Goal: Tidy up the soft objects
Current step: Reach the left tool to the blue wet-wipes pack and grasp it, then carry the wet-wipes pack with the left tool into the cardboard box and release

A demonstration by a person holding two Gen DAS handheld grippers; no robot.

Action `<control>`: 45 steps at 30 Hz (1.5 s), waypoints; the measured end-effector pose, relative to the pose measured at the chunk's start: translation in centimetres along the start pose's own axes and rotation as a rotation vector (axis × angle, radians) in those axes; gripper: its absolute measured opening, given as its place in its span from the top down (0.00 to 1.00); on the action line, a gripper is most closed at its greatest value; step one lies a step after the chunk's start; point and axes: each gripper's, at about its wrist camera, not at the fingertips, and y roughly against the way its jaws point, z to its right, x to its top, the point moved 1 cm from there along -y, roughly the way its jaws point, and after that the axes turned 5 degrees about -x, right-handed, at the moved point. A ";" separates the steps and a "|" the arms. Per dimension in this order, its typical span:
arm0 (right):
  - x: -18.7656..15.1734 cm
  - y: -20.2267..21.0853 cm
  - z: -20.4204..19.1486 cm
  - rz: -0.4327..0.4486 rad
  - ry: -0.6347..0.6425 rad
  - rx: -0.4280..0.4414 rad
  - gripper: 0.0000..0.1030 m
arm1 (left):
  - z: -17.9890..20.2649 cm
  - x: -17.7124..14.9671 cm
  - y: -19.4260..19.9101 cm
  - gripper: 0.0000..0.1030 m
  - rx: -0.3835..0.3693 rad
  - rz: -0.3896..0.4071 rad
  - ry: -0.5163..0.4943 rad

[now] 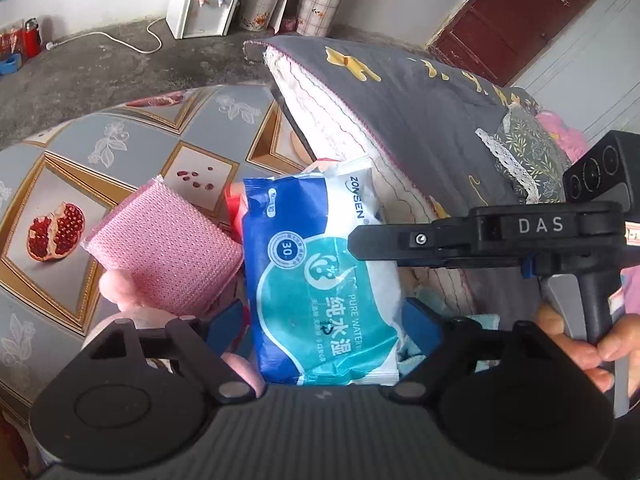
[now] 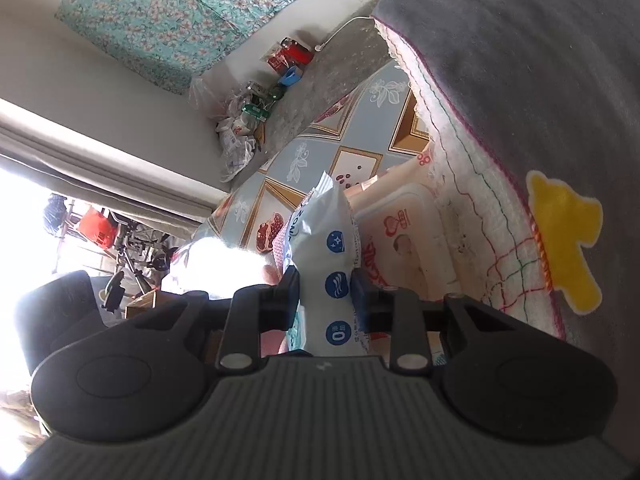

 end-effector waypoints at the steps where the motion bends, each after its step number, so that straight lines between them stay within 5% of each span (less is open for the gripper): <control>1: 0.1 -0.1 0.2 0.000 -0.009 0.007 0.74 | 0.0 0.0 -0.4 0.15 -0.002 -0.007 0.005; 17: -1.1 2.8 -0.8 0.050 -0.053 0.061 0.74 | 2.4 0.0 1.9 0.24 0.032 0.045 0.007; 23: -3.0 6.9 -6.0 0.096 0.004 0.093 0.74 | 4.3 -1.4 8.2 0.25 0.045 0.120 -0.007; 30: -7.6 8.5 -16.0 0.068 0.115 0.198 0.74 | 3.3 -6.3 19.2 0.25 0.143 0.206 0.012; 37: -13.2 2.7 -26.3 -0.073 0.209 0.257 0.74 | -3.1 -13.0 27.6 0.25 0.253 0.268 0.149; 45: -18.4 -8.8 -35.2 -0.257 0.272 0.178 0.74 | -14.5 -17.5 30.6 0.25 0.321 0.253 0.361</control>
